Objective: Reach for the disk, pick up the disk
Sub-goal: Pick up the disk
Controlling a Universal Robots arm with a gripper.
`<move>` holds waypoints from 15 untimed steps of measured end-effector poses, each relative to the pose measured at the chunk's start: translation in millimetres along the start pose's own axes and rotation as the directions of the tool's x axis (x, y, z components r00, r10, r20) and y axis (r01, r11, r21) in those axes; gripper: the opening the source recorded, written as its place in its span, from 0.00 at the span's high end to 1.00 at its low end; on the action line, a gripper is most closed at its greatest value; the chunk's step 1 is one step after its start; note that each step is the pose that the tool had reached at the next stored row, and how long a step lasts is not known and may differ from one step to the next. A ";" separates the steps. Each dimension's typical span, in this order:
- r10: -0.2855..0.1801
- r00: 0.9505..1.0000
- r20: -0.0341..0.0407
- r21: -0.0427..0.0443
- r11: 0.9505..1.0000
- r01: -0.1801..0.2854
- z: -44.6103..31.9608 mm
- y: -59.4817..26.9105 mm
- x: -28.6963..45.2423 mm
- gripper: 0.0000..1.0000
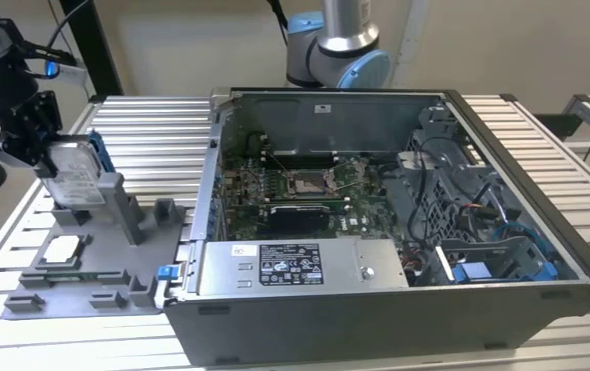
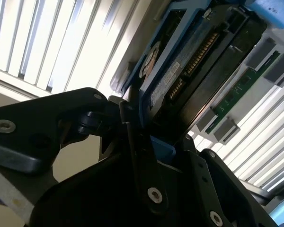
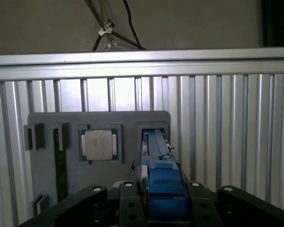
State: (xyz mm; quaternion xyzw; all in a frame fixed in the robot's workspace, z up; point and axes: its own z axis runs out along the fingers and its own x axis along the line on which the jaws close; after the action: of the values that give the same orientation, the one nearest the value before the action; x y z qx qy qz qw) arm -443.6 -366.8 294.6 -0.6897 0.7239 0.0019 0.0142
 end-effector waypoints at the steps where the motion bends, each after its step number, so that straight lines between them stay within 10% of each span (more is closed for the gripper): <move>1: 0.000 1.000 0.000 0.000 1.000 0.000 -1.7 0.0 0.0 1.00; 15: 0.000 1.000 0.000 0.000 1.000 0.000 -23.3 -0.4 -0.5 1.00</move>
State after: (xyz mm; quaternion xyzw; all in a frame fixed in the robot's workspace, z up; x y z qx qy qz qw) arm -443.5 -366.8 317.9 -0.6897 0.7239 0.0019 0.0142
